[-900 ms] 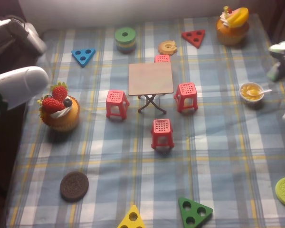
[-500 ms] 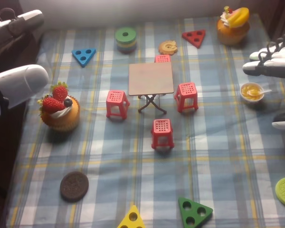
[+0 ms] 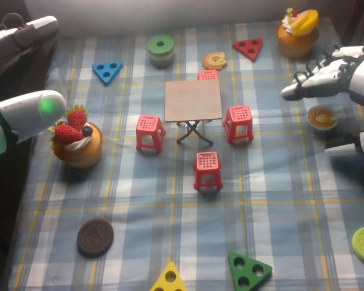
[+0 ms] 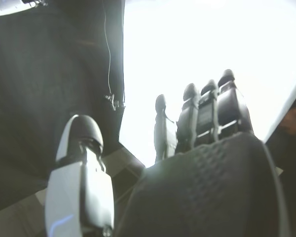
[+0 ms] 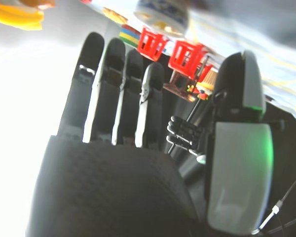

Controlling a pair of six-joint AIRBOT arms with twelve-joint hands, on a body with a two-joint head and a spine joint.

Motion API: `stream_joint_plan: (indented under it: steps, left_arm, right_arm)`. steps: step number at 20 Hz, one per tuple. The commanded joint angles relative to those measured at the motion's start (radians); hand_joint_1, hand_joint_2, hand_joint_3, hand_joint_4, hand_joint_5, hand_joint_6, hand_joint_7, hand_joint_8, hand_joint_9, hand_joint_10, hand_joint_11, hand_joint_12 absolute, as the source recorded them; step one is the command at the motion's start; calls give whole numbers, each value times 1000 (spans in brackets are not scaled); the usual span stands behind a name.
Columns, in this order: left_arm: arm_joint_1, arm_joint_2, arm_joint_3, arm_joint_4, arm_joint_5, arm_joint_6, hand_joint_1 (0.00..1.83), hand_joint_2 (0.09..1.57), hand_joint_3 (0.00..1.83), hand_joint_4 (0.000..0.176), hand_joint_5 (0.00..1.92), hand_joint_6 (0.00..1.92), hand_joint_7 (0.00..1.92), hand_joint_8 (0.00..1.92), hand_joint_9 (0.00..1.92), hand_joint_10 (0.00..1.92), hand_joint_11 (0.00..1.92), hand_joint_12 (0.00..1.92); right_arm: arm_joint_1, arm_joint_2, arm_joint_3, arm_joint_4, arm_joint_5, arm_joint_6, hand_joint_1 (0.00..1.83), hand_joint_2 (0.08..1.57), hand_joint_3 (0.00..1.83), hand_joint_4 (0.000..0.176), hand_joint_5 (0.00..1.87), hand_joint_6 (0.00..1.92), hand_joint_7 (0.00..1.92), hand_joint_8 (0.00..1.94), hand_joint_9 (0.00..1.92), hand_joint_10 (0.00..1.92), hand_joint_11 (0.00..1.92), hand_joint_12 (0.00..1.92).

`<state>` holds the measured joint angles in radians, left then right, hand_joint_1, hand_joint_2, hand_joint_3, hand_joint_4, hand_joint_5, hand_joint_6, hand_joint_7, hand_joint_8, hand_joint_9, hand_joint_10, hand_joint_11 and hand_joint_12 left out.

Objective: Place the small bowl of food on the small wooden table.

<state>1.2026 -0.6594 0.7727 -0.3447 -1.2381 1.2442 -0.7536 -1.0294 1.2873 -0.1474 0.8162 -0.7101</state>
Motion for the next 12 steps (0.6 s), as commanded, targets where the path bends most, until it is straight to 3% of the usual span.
stream_joint_plan:
  steps: [1,3,5,7,8,9,10,11,12]
  left_arm:
    - [-10,-4,3,5,-111,-11,525,1053,3,127,309,8,178,13,72,13,0,0]
    - [-10,-5,3,6,-111,-15,506,1053,2,137,318,7,192,12,72,8,0,0]
    - [-10,-5,3,8,-111,-18,510,1053,1,140,328,9,190,8,67,5,0,0]
    - [-10,-7,2,9,-114,-20,528,1054,1,154,309,0,195,7,63,2,0,0]
    - [-10,-8,2,10,-116,-21,527,1055,2,156,301,0,191,4,53,0,0,0]
    - [-10,-8,1,10,-118,-23,543,1053,0,145,316,6,192,4,59,3,0,0]
    - [-10,-7,1,10,-119,-24,550,1054,1,134,321,7,191,3,53,0,0,0]
    - [-10,-7,1,10,-119,-24,567,1058,2,127,322,6,188,1,47,0,0,0]
    - [-10,-7,1,10,-120,-24,565,1063,3,135,312,1,179,0,34,0,0,0]
  right_arm:
    - [19,-3,10,17,80,2,1100,930,0,19,523,1,525,0,512,3,461,183]
    - [40,-11,23,6,51,2,1081,929,1,43,515,0,499,0,491,0,473,97]
    - [57,-15,36,-7,20,2,1068,917,0,8,525,4,522,9,515,9,478,94]
    - [63,-18,44,-12,-2,2,1066,922,0,52,537,6,543,13,512,5,439,74]
    - [64,-19,47,-12,-9,2,1081,910,0,53,550,10,565,18,525,9,437,72]
    - [64,-20,49,-12,-15,2,1138,906,0,33,576,6,597,10,553,7,438,71]
    - [64,-20,51,-12,-23,2,1145,903,0,24,586,7,617,13,563,8,435,70]
    - [64,-20,53,-13,-28,2,1144,900,0,24,600,10,638,17,586,15,456,80]
    - [63,-20,54,-13,-33,2,1142,901,0,42,609,4,661,7,612,8,459,91]
